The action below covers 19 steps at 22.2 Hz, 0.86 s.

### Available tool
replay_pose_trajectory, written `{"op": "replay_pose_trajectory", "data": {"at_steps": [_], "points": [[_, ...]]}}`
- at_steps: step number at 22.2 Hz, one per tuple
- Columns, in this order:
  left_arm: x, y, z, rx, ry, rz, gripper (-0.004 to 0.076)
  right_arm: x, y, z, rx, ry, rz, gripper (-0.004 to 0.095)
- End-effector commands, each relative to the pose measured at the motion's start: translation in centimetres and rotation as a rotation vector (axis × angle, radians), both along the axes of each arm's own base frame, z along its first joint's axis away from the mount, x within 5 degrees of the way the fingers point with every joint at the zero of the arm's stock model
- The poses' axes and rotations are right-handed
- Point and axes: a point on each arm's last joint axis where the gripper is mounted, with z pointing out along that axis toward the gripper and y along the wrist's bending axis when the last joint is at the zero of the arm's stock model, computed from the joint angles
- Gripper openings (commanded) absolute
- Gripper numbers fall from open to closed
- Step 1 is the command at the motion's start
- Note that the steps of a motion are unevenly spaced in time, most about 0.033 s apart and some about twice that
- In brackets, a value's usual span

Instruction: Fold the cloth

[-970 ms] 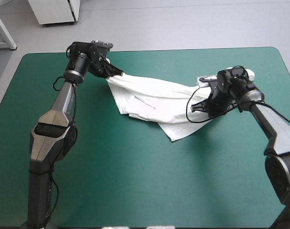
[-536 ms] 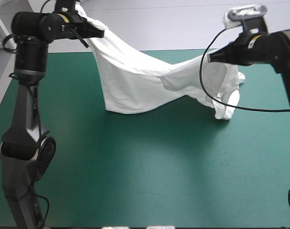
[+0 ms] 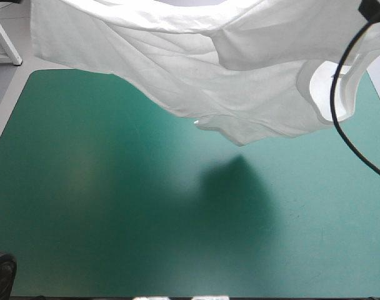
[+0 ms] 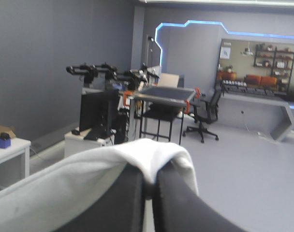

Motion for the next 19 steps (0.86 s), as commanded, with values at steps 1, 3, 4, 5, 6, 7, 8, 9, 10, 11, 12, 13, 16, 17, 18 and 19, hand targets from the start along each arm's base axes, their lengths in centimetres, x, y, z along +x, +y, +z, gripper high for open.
{"op": "replay_pose_trajectory", "data": {"at_steps": [1, 3, 4, 5, 6, 7, 8, 9, 10, 11, 12, 13, 16, 17, 18, 19], "points": [[-6.2, 1.4, 2.3, -0.064, -0.219, -0.017, -0.0009, -3.3, -0.5, 1.5, 0.044, -0.161, 0.037, -0.0015], [-6.8, 1.5, 2.1, -0.053, -0.194, -0.019, -0.0009, -3.7, -0.6, 1.3, 0.042, -0.138, 0.045, -0.0015], [-6.8, 1.4, 1.9, -0.046, -0.171, -0.024, -0.0009, -3.7, -0.5, 1.1, 0.033, -0.111, 0.046, -0.0015], [-6.4, 1.1, 1.5, -0.035, -0.121, -0.049, -0.0009, -3.5, -0.4, 0.5, 0.034, -0.039, 0.055, -0.0015], [-5.9, 0.8, 1.1, -0.022, -0.07, -0.068, -0.0009, -3.3, -0.4, 0.1, 0.029, 0.002, 0.06, -0.0015], [-5.0, 0.5, 0.5, -0.003, -0.008, -0.073, -0.0009, -2.8, 0.0, 0.0, 0.04, 0.026, 0.091, -0.0015], [-3.9, 0.2, -0.3, 0.021, 0.08, -0.083, -0.0009, -2.3, 0.3, -0.2, 0.04, 0.053, 0.109, -0.0015], [-3.3, 0.0, -0.8, 0.036, 0.131, -0.09, -0.0009, -1.7, 0.5, -0.4, 0.047, 0.08, 0.115, -0.0015], [-2.4, -0.3, -1.6, 0.054, 0.2, -0.096, -0.0009, -1.0, 0.6, -0.7, 0.051, 0.108, 0.117, -0.0015], [-1.3, -0.6, -2.3, 0.051, 0.279, -0.103, -0.0009, -0.1, 0.8, -1.1, 0.051, 0.147, 0.114, -0.0015], [0.1, -1.0, -3.4, 0.075, 0.374, -0.105, -0.0009, 1.6, 1.2, -1.9, 0.039, 0.212, 0.109, -0.0015], [2.4, -1.5, -4.6, 0.072, 0.451, -0.105, -0.0009, 3.7, 1.7, -3.1, 0.026, 0.297, 0.098, -0.0015], [8.4, -2.6, -8.6, 0.127, 0.652, -0.076, -0.0009, 10.4, 2.6, -8.7, -0.037, 0.582, -0.001, -0.0017], [10.2, -3.0, -10.2, 0.144, 0.718, -0.068, -0.0009, 12.2, 2.7, -10.5, -0.062, 0.643, -0.033, -0.0017], [12.0, -3.4, -11.8, 0.161, 0.78, -0.064, -0.0009, 13.4, 2.8, -11.8, -0.081, 0.68, -0.057, -0.0017], [13.6, -3.7, -13.4, 0.181, 0.839, -0.058, -0.0009, 14.9, 2.9, -13.4, -0.102, 0.715, -0.085, -0.0017]]}}
